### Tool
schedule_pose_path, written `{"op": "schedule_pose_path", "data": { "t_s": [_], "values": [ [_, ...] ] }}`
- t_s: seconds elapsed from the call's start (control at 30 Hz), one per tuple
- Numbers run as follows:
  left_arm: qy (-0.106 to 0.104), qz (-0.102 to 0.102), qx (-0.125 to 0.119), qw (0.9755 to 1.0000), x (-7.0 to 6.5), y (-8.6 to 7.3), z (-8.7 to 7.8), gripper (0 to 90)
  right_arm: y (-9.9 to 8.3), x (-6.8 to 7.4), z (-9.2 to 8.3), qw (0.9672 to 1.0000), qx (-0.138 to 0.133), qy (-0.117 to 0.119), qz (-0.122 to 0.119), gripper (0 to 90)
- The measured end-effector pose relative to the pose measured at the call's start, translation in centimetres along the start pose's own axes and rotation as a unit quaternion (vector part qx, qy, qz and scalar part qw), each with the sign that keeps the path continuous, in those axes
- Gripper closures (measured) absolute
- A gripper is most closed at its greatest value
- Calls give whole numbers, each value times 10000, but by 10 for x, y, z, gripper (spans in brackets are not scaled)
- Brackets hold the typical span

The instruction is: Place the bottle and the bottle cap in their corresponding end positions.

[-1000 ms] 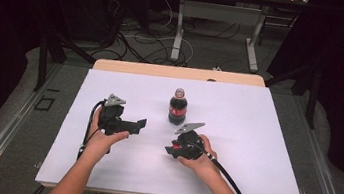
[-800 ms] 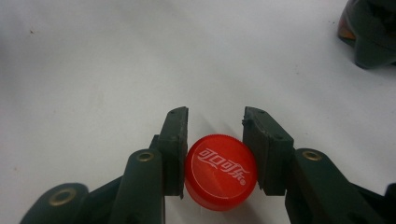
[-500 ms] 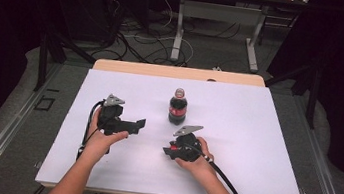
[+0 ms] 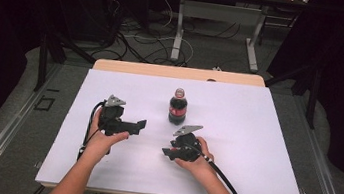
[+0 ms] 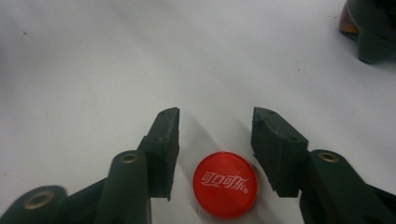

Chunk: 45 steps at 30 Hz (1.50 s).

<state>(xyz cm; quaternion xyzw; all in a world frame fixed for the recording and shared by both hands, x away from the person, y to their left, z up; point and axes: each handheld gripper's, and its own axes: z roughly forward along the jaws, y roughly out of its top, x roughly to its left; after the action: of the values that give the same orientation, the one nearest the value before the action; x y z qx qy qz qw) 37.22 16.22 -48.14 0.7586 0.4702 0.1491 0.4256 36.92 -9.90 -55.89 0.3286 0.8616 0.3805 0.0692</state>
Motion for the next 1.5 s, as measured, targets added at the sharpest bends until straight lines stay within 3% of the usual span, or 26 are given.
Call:
{"op": "schedule_pose_path", "data": {
  "t_s": [0.13,0.2,0.5,0.57,0.63,0.8,0.93,1.0,1.13,1.2,1.33,1.43,1.5],
  "values": [
    [0,54,55,10000,0,0,1,8,1,2,1,9999,-34,-141,-62,415],
    [-14,-28,3,10000,-1,-1,2,8,1,2,1,9997,-112,-200,-74,379],
    [23,19,56,10000,2,-1,2,8,7,-1,-1,9999,-74,-77,-16,167],
    [18,26,61,10000,2,-1,2,8,9,0,-3,9999,39,-89,42,156],
    [13,30,67,10000,2,-1,2,8,12,1,-3,9999,-63,-115,41,140],
    [15,-23,75,10000,4,-2,2,8,19,-2,-13,9998,32,-152,114,111],
    [31,-53,73,10000,6,-2,1,8,23,-6,-22,9996,-104,-218,129,68],
    [85,-31,65,9999,8,-2,1,7,24,-11,-30,9993,-22,-346,137,62],
    [126,-145,64,9998,12,-4,2,8,23,-24,-42,9980,-189,-495,340,1],
    [174,-136,72,9997,15,-4,2,8,21,-32,-49,9970,-308,-639,322,0],
    [203,-316,-4,9993,20,-5,1,8,16,-50,-68,9956,-359,-762,411,0],
    [215,-375,-30,9991,26,-5,-2,8,9,-64,-82,9925,-533,-1000,460,0],
    [245,-436,-71,9987,29,-6,-3,8,4,-74,-93,9896,-620,-1113,671,0]
  ]
}}
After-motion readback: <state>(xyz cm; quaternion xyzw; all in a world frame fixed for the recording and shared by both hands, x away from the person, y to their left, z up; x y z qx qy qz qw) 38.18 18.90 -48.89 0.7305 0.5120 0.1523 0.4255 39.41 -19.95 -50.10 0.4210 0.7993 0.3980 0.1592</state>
